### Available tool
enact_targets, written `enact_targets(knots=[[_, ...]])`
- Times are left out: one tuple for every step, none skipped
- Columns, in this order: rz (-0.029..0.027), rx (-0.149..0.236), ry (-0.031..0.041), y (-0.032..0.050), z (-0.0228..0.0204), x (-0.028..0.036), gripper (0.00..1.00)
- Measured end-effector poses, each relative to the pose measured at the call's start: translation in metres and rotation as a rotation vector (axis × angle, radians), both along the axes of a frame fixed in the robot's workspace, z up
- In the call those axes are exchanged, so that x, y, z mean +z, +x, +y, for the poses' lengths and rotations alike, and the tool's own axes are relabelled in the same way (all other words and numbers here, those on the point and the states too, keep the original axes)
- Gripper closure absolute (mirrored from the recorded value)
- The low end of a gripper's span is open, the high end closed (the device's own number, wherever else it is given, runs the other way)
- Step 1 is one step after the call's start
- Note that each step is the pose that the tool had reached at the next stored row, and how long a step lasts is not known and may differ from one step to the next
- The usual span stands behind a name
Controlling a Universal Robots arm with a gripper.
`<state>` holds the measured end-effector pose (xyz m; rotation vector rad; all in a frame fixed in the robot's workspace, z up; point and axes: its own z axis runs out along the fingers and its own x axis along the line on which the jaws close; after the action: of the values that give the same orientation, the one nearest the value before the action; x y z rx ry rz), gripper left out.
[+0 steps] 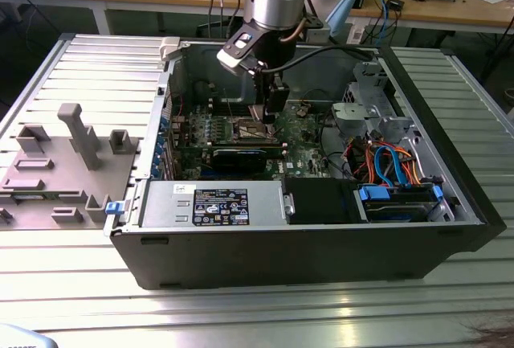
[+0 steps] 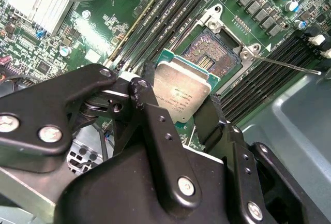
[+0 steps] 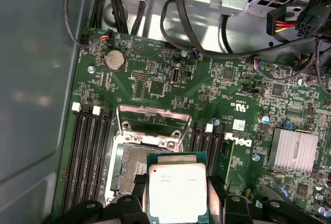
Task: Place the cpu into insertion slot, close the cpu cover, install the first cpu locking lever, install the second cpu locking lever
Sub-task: 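Place the cpu into insertion slot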
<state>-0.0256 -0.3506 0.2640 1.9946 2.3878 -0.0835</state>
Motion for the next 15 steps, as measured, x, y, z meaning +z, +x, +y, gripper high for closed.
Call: enact_targets(knots=[[0.0000,-0.002,0.0000,0.0000,0.0000,-0.0001,0.45],[0.0000,-0.004,0.0000,0.0000,0.0000,-0.0001,0.45],[0.0000,-0.006,0.0000,0.0000,0.0000,-0.0002,0.45],[0.0000,-0.008,0.0000,0.0000,0.0000,-0.0002,0.45],[0.0000,-0.010,0.0000,0.0000,0.0000,-0.0003,0.45],[0.0000,-0.012,0.0000,0.0000,0.0000,-0.0003,0.45],[0.0000,-0.014,-0.0001,0.0000,0.0000,-0.0003,0.45],[0.0000,-0.016,0.0000,0.0000,0.0000,-0.0004,0.45],[0.0000,-0.018,-0.0001,0.0000,0.0000,-0.0004,0.45],[0.0000,-0.020,0.0000,0.0000,0.0000,-0.0005,0.45],[0.0000,-0.023,0.0000,0.0000,0.0000,-0.0006,0.45],[0.0000,-0.025,-0.0001,0.0000,0.0000,-0.0007,0.45],[0.0000,-0.027,0.0000,0.0000,0.0000,-0.0007,0.45],[0.0000,-0.028,0.0000,0.0000,0.0000,-0.0008,0.45],[0.0000,-0.030,0.0000,0.0000,0.0000,-0.0008,0.45]])
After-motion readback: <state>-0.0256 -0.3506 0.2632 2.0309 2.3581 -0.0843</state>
